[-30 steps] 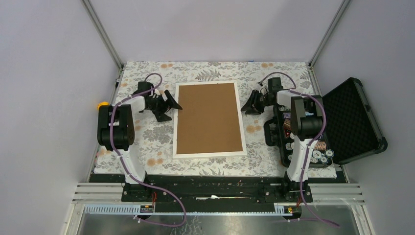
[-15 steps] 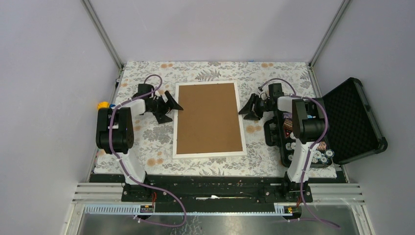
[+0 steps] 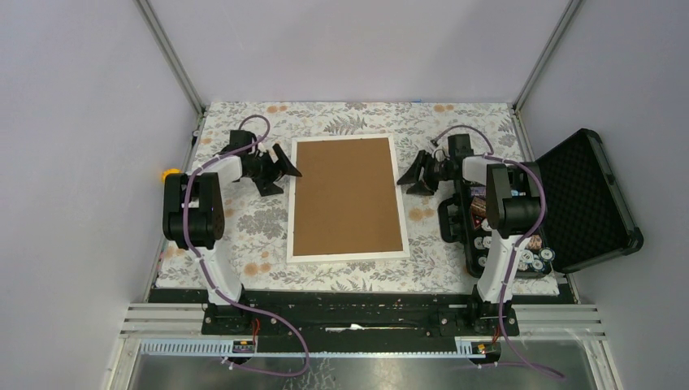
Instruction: Put the photo into the frame
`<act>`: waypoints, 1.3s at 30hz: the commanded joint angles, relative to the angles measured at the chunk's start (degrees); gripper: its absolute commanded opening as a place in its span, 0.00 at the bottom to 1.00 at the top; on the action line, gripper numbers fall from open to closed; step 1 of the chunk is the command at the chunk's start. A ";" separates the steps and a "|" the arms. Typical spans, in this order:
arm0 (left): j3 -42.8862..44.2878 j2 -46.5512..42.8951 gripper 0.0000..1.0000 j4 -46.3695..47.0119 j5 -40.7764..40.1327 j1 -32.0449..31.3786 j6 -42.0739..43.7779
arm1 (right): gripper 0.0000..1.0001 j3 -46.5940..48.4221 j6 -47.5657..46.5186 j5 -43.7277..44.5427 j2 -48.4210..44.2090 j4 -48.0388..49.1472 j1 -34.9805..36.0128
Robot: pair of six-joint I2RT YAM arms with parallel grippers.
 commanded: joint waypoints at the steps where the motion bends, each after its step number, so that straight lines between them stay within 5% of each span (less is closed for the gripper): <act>1: 0.39 0.82 0.91 0.93 -0.28 -0.22 1.23 | 0.64 10.40 1.70 2.29 2.22 -1.08 -0.85; 8: 0.16 0.24 0.82 0.49 -1.67 -0.69 2.39 | 0.64 25.11 7.75 3.38 13.53 1.22 -0.98; 16: 0.54 1.57 0.77 0.82 0.72 -2.66 2.25 | 0.50 37.72 8.80 -0.27 24.57 -0.82 -0.93; 20: 0.72 2.15 0.69 1.76 2.79 -2.67 1.35 | 0.48 39.52 8.74 -0.71 27.40 -1.14 -0.62; 39: 1.34 3.48 0.64 1.71 2.37 -2.91 1.00 | 0.40 40.18 -0.26 3.09 27.47 -10.53 1.07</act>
